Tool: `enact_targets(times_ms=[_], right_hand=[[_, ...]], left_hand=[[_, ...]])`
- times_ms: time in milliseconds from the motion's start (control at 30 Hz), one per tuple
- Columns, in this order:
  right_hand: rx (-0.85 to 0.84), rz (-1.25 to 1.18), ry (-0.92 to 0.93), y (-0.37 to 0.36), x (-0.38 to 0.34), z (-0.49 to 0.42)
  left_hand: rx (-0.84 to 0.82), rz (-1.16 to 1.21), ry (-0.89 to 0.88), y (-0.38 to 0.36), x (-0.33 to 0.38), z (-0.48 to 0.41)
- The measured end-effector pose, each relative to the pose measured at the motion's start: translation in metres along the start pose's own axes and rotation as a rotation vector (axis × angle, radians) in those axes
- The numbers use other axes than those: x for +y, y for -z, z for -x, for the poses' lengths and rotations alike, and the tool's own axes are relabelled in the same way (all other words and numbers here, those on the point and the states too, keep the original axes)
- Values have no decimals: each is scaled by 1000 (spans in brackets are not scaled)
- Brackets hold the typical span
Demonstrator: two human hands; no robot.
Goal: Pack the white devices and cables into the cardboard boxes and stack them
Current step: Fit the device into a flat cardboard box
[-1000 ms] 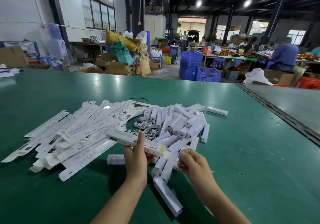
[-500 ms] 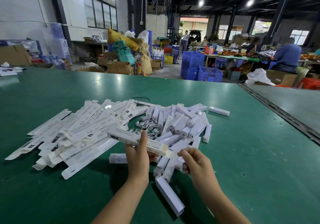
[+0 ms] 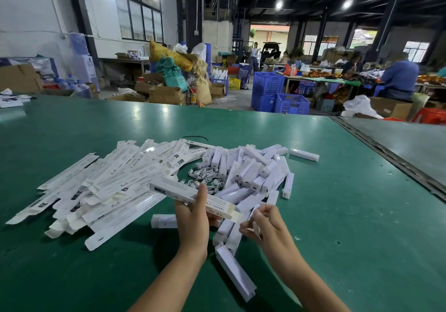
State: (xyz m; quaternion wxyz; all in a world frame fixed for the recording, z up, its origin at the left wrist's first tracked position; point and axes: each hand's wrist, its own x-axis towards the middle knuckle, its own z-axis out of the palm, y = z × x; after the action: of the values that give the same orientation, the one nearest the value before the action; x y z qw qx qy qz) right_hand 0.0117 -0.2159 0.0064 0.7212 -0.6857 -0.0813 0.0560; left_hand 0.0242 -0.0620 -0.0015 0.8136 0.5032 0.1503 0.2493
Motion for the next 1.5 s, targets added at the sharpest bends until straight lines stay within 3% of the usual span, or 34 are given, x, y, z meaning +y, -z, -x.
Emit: enact_targets(times_ms=[100,167,333,467,633,800,967,1067,1167,1233,1333,1500], right_hand=[[66,160,4,2,-3,2],[126,144,-17,7,-2,-1],[172,-619,-143,7,-13,-10],[255,-795,-186,8,-10,-16],[269,-788,-206,9,-5,-22],[202,-700,-145,9,-1,-21],[82,-616,-106,10,0,-18],[93,-394,-8,10,4,-17],[150,236,330,20,8,-15],[53,509,493,29,7,-13],[-102,682,504,38,4,-12],[23,814,482,40,3,-14]], left_hand=[[-19,-28,-30,-1,2,3],[-25,-45,-29,-2,2,5],[-142,37,192,-3,6,11],[-349,149,503,-9,15,17],[-653,30,622,-10,17,24],[-705,-115,704,-12,19,25],[-825,-84,722,-9,23,26],[-799,-67,738,-9,25,26],[-738,36,779,-9,26,23],[-741,90,774,-7,29,21],[-754,101,770,-4,31,20],[-751,-32,752,-3,30,20]])
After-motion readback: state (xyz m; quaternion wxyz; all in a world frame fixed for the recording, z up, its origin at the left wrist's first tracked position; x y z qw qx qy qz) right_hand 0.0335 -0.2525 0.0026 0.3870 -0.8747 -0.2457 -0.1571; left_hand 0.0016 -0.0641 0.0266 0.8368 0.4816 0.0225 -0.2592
